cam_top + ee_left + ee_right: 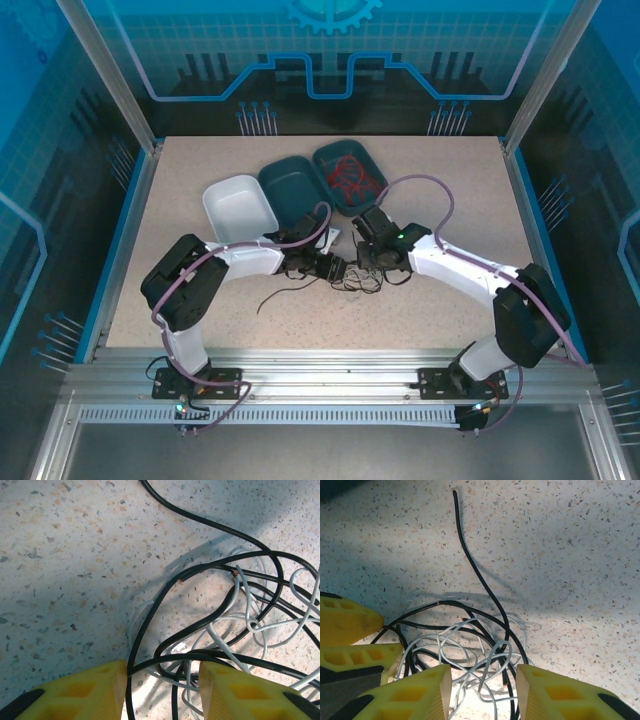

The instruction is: Untangle the cables

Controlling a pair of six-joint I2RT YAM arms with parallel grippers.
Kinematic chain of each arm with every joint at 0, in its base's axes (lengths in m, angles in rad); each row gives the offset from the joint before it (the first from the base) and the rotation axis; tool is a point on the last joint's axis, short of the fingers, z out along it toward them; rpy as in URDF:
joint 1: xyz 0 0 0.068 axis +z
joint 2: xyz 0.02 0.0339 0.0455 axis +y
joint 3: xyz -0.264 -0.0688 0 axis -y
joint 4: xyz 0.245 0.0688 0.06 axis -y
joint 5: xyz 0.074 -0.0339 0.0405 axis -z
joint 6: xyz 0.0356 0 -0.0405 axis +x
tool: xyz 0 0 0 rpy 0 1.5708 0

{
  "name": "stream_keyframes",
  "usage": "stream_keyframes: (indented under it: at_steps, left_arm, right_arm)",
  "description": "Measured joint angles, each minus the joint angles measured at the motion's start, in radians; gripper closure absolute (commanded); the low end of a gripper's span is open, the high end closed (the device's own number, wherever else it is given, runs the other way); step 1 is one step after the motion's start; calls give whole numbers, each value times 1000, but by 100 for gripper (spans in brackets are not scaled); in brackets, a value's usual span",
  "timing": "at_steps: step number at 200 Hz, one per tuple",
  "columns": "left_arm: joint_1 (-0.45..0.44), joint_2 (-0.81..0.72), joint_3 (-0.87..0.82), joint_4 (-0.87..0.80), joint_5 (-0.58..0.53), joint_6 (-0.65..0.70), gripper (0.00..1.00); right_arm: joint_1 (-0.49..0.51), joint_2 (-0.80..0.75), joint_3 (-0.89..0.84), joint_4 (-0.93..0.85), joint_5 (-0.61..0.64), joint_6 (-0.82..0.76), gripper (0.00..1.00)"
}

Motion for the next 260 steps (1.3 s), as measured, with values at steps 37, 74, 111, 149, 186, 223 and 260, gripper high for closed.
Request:
stream_keyframes:
  at_steps: [37, 74, 111, 149, 186, 223, 260]
  left_arm:
    - [0, 0, 0, 2, 5, -14, 57]
    - [0, 0, -10, 4, 4, -16, 57]
    - [0, 0, -11, 4, 4, -17, 58]
    - [0, 0, -17, 5, 3, -27, 62]
    - [0, 0, -29, 17, 4, -47, 62]
    - [-6, 0, -32, 31, 4, -62, 63]
    - [-6, 0, -42, 44, 4, -66, 64]
  right_arm:
    - [0, 53, -3, 11, 2, 22, 66]
    - [-7, 57, -16, 34, 11, 33, 85]
    - [-28, 53, -61, 79, -30, 21, 100]
    - [-11, -76, -61, 88, -55, -53, 100]
    - [34, -240, 75, 40, -29, -143, 100]
    - [42, -341, 235, -17, -7, -241, 100]
    - [42, -376, 352, -67, -7, -319, 100]
